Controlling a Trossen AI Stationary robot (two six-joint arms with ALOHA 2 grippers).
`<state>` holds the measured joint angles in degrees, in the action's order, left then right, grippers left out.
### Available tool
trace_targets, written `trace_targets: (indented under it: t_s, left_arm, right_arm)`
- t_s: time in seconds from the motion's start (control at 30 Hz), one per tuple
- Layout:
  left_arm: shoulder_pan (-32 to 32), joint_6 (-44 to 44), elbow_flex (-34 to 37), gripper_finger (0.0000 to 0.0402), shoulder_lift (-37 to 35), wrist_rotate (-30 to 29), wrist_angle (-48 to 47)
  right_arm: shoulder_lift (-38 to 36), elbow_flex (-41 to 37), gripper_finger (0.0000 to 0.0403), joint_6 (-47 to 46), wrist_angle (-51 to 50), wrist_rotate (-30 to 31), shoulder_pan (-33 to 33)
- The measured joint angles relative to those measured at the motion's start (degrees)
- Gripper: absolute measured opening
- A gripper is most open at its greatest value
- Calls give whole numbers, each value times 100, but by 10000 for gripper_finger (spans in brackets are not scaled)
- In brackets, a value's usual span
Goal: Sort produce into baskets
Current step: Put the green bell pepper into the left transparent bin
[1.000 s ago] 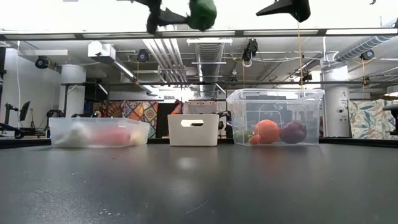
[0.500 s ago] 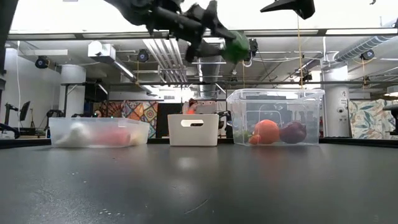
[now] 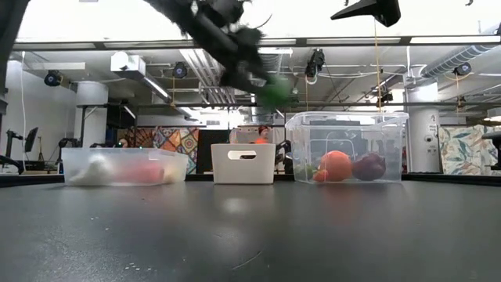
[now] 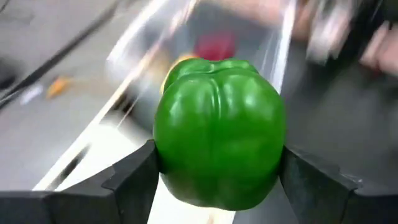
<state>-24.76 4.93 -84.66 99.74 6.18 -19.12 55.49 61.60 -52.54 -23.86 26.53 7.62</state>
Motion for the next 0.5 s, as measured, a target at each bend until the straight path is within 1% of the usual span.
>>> trace_targets:
  t_s: [0.07, 0.13, 0.17, 0.2, 0.23, 0.3, 0.33, 0.43, 0.5]
  left_arm:
    - [-5, -732, -545, 277, -315, -476, -2143]
    - [-5, -1176, -1029, 277, -502, -1212, -4270]
    - [-40, -1231, -1197, 277, -548, -1490, -5085]
    - [-122, -1205, -1321, 277, -578, -1631, -5696]
    - [-245, -1114, -1376, 277, -615, -1664, -6101]
    - [-535, -941, -1321, 277, -792, -1726, -6565]
    - [-693, -913, -1193, 277, -922, -1730, -6595]
    - [-1183, -972, -544, 277, -1209, -1695, -6132]
    - [-1493, -977, -18, 277, -1279, -1497, -5808]
  right_arm:
    - [-1, 0, 361, 2, -3, -4, 0]
    - [-1, 0, 361, 31, -15, -9, 0]
    - [-1, 0, 361, 72, -15, -10, -2]
    - [1, 0, 361, 94, -19, -10, -2]
    - [1, 0, 361, 115, -22, -9, -2]
    - [1, 0, 361, 176, -22, -8, -2]
    - [1, 0, 361, 225, -22, -8, -2]
    - [1, 0, 361, 293, -26, -10, -2]
    - [1, 0, 361, 303, -34, -11, -2]
